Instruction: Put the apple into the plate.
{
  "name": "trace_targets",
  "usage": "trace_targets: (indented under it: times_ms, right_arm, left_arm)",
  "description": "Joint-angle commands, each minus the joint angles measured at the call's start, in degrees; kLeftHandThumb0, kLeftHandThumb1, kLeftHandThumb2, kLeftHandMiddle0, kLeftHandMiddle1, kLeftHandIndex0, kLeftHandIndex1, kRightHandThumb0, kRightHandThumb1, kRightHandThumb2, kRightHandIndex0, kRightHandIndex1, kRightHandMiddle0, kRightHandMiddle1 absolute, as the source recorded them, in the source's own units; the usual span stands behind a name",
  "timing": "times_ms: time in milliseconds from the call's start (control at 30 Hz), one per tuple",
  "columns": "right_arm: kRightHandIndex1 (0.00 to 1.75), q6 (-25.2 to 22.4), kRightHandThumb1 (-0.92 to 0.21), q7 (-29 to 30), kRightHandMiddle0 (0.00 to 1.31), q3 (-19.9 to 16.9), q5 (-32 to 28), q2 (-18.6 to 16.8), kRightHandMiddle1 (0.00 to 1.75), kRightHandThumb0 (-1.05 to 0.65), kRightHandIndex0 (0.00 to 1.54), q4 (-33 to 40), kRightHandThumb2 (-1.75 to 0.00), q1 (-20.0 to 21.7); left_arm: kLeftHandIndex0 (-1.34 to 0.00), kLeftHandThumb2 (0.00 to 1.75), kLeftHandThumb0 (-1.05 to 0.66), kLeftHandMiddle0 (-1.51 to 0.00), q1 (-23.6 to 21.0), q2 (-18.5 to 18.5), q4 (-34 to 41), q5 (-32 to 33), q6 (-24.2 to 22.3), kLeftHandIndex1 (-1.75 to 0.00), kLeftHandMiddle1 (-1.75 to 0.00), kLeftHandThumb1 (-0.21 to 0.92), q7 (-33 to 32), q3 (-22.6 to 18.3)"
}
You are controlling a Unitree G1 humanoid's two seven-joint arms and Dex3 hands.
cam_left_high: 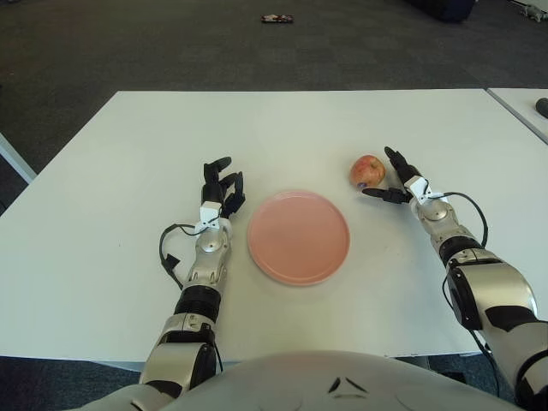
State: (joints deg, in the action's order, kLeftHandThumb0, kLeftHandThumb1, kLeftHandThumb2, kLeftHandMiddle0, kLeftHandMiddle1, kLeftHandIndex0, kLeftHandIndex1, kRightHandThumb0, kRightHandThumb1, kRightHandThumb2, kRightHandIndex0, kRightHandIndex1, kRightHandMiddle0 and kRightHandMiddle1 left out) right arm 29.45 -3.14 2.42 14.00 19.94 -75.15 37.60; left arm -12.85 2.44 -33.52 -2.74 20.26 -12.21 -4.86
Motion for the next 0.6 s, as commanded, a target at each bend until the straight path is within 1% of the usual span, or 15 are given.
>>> trace_targets:
  times_ms: [0,267,300,367,400,500,567]
  right_arm:
    - [0.00,-2.5,-0.67,-2.5,0.00,-0.4,-0.7,-1.7,0.00,-0.87,0.00,-1.4,-0.04,-1.3]
    - [0.00,-2.7,-0.67,-3.4,0.02,-1.1,-1.1,-2.1,0.01,-0.81,0.00,-1.3,-0.07,-0.9]
    - [0.00,-2.8,-0.65,-3.5,0.01,-1.2,-1.1,-2.1,0.03,-0.81,0.00,-1.3,-0.10,-0.9]
    - [0.00,-2.8,-0.48,-3.7,0.00,-1.2,-1.3,-2.1,0.07,-0.81,0.00,-1.3,-0.44,-0.8]
    - [0.00,-3.0,-0.42,-3.8,0.00,-1.3,-1.4,-2.3,0.08,-0.81,0.00,-1.3,-0.55,-0.7]
    - [0.00,-3.5,-0.36,-4.3,0.00,-1.5,-1.7,-2.8,0.11,-0.83,0.00,-1.4,-0.68,-0.1]
    - [0.00,-3.9,-0.35,-4.7,0.00,-1.7,-1.9,-3.1,0.13,-0.83,0.00,-1.5,-0.72,0.2]
  left_arm:
    - [-0.07,0.55,-0.73,-0.30,1.5,0.1,-1.6,0.0,-1.5,-1.22,-0.78,0.92,-0.2,-0.1]
    - [-0.05,0.56,-0.72,-0.30,2.3,0.2,-0.3,-0.6,-1.4,-1.22,-0.78,0.92,-0.6,0.3]
    - [-0.05,0.56,-0.72,-0.30,2.3,0.2,-0.4,-0.6,-1.5,-1.22,-0.78,0.92,-0.7,0.4]
    - [-0.05,0.56,-0.72,-0.30,2.3,0.2,-0.4,-0.8,-1.6,-1.22,-0.79,0.92,-0.8,0.5]
    - [-0.05,0.56,-0.72,-0.30,2.3,0.2,-0.3,-0.7,-1.8,-1.22,-0.79,0.92,-0.8,0.5]
    - [-0.05,0.56,-0.71,-0.30,2.3,0.3,-0.1,-0.6,-2.3,-1.22,-0.78,0.92,-0.9,0.5]
    - [-0.05,0.55,-0.71,-0.30,2.3,0.4,0.0,-0.5,-2.5,-1.22,-0.78,0.92,-1.0,0.5]
